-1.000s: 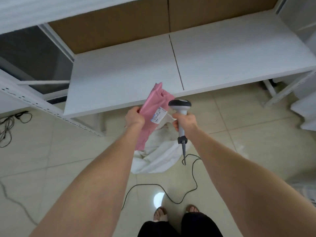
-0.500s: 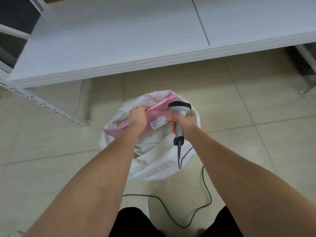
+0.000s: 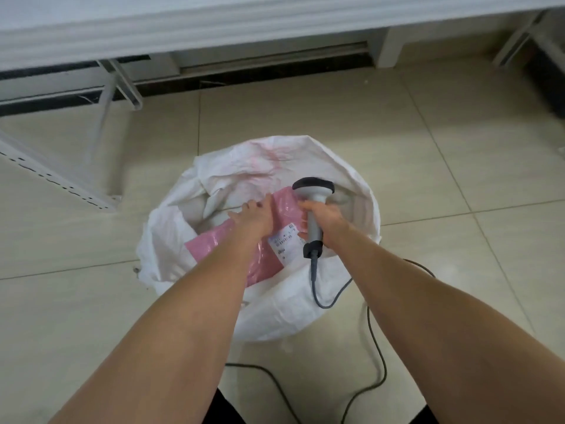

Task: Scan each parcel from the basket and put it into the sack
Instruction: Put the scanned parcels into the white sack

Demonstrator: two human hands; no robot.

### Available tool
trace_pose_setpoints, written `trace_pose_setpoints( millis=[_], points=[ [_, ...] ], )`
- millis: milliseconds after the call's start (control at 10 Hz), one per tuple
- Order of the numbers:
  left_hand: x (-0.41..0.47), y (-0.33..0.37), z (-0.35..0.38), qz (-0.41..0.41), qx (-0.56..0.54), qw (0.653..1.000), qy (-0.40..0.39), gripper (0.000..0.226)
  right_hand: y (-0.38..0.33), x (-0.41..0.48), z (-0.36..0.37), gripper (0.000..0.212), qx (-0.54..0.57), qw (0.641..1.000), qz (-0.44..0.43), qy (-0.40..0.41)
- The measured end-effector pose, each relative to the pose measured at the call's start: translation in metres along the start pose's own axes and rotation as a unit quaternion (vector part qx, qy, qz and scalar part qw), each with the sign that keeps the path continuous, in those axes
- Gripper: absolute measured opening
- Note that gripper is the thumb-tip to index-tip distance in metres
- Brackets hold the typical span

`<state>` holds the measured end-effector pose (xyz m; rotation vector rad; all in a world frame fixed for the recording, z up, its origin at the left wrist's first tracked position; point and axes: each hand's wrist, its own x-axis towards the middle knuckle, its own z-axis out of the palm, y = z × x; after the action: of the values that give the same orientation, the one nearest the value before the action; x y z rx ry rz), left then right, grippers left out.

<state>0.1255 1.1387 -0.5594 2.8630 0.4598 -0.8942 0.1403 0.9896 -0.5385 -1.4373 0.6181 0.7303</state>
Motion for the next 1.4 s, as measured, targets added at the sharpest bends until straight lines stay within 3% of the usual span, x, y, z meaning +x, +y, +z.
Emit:
trace_pose_setpoints(
  millis=[100,200,300,400,500,600,700,800,900,1000,1100,1200,1300,1400],
  points=[
    [0.003,-0.004,0.028,0.038,0.007,0.993,-0.114,0.084,0.014,0.010,0.004,0.026,-0.031,0.999,0.022,0.017],
    [0.007,-0.006,0.046,0.028,0.016,0.991,-0.131,0.082,0.027,0.022,0.009,0.022,-0.051,0.998,0.021,0.024],
    [-0.004,0.001,0.055,0.075,0.022,0.973,-0.218,0.059,0.037,0.029,0.009,0.021,-0.047,0.998,0.017,0.029],
    [-0.009,0.009,0.064,0.096,0.023,0.955,-0.278,0.056,0.043,0.030,0.003,0.021,-0.051,0.998,0.026,0.034],
    [-0.009,0.018,0.066,0.092,0.000,0.955,-0.282,0.054,0.046,0.028,-0.004,0.024,-0.067,0.997,0.037,0.028],
    [-0.014,0.022,0.065,0.087,0.017,0.954,-0.287,0.058,0.053,0.009,-0.025,0.009,-0.144,0.987,0.062,-0.032],
    [-0.012,0.021,0.074,0.085,0.064,0.959,-0.262,0.063,0.076,-0.003,-0.058,0.007,-0.216,0.974,0.058,-0.035],
    [-0.013,0.026,0.075,0.099,0.051,0.964,-0.242,0.061,0.077,0.008,-0.065,0.011,-0.225,0.973,0.049,-0.001],
    [-0.014,0.041,0.079,0.116,0.007,0.967,-0.225,0.059,0.066,0.021,-0.061,0.042,-0.354,0.930,0.057,0.077],
    [-0.008,0.051,0.087,0.122,-0.057,0.965,-0.226,0.063,0.054,0.025,-0.068,0.047,-0.339,0.936,0.022,0.096],
    [-0.005,0.056,0.088,0.113,-0.091,0.963,-0.226,0.087,0.050,0.024,-0.073,0.036,-0.245,0.965,-0.015,0.093],
    [-0.008,0.052,0.092,0.043,-0.061,0.982,-0.173,0.105,0.045,0.029,-0.060,0.030,-0.203,0.977,-0.018,0.061],
    [-0.004,0.040,0.097,-0.021,-0.044,0.984,-0.169,0.114,0.049,0.037,-0.045,0.032,-0.189,0.981,-0.018,0.031],
    [0.003,0.036,0.109,0.012,-0.069,0.981,-0.179,0.103,0.063,0.050,-0.042,0.043,-0.208,0.978,0.004,0.011]
  ],
)
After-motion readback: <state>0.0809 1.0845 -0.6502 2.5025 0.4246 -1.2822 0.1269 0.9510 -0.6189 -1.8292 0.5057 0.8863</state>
